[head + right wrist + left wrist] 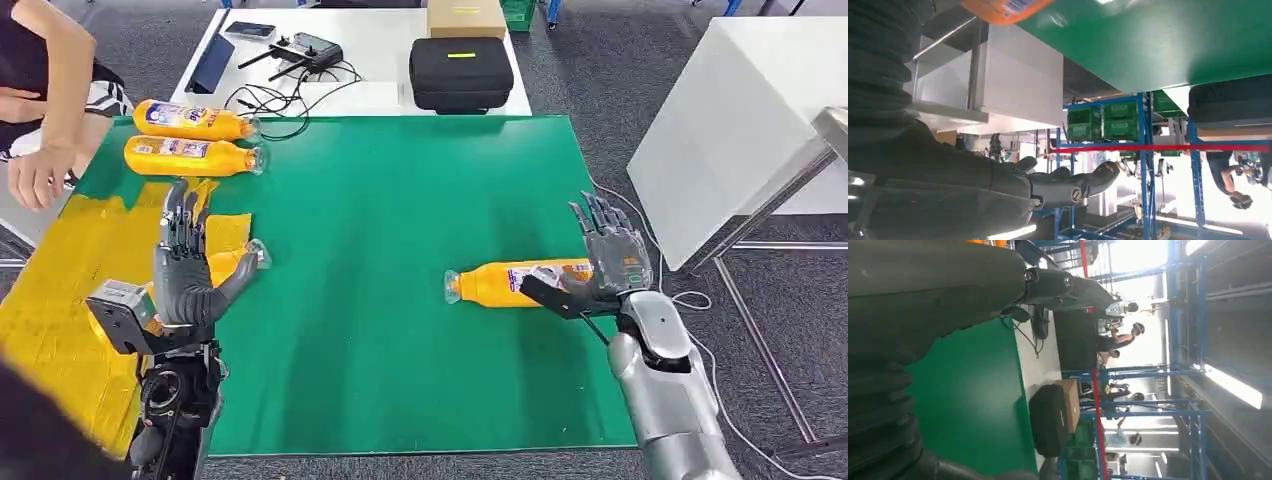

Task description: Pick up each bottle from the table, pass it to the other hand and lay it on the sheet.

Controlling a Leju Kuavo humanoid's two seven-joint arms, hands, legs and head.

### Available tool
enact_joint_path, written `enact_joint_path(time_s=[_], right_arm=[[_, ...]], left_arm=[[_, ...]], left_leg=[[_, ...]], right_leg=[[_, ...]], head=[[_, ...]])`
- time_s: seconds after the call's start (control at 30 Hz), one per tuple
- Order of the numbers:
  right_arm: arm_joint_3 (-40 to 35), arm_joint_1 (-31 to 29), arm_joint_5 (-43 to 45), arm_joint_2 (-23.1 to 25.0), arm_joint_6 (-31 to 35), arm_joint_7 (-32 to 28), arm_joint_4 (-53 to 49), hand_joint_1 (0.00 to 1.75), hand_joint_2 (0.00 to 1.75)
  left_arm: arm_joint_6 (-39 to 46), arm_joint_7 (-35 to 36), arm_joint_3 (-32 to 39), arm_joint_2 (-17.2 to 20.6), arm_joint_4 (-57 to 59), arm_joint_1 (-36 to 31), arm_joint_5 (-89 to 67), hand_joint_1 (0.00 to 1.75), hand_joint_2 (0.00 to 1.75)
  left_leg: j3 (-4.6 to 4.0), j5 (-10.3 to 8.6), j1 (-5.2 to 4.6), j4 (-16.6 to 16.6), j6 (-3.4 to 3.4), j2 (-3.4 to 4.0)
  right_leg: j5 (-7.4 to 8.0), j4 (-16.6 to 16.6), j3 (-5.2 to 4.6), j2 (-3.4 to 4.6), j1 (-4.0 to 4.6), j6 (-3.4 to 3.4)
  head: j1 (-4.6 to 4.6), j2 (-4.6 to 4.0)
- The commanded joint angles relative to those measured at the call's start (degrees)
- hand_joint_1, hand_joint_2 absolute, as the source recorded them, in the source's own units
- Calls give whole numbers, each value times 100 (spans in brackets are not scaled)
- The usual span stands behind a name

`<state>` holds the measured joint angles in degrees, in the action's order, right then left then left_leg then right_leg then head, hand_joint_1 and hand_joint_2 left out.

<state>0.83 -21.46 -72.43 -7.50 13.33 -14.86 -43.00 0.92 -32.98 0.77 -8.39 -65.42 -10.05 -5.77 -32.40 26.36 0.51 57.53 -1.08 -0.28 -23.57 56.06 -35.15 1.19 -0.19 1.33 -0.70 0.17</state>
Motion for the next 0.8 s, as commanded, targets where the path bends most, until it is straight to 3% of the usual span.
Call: enact_joint_path(time_s=[0.03, 0.2, 0.33, 0.6, 0.73, 0.8], right_arm=[[-356, -1296, -88, 317, -309, 114, 1898, 0, 175], [-442, -1565, -54, 386, -783, 126, 2398, 0, 175], [-658, -1685, -119, 342, -1629, 508, 2683, 0, 175], [-658, -1681, -121, 324, -1629, 506, 2684, 0, 175], [-651, -1717, -9, 308, -2216, 561, 2767, 0, 175], [-678, -1749, 7, 279, -2846, 637, 2919, 0, 175]], left_arm=[[-74, 29, -118, -44, 276, -299, 99, 0, 175], [-34, 46, -104, -32, 318, -368, 131, 0, 175], [-9, 60, -84, -43, 443, -477, 170, 0, 175], [-10, 60, -87, -49, 440, -485, 170, 0, 175], [2, 77, -109, -51, 521, -535, 186, 0, 175], [-2, 94, -134, -67, 642, -625, 183, 0, 175]], left_leg=[[28, 8, 0, -3, 2, 26], [35, 9, 1, -6, 1, 6], [36, 9, -1, -6, 0, 2], [25, -1, 0, -5, 0, -10], [33, 0, 1, -5, 0, -9], [41, 1, 2, -7, 1, -13]], right_leg=[[0, -3, 19, 15, 1, 0], [-7, -4, 28, -6, 2, -2], [-10, -2, 30, -11, 0, -1], [-3, -8, 23, -20, 6, 0], [-4, -7, 30, -21, 6, 0], [-5, -10, 39, -26, 8, -1]], head=[[-2, 0], [-2, 0], [-2, 0], [0, 0], [-2, 0], [-2, 0]])
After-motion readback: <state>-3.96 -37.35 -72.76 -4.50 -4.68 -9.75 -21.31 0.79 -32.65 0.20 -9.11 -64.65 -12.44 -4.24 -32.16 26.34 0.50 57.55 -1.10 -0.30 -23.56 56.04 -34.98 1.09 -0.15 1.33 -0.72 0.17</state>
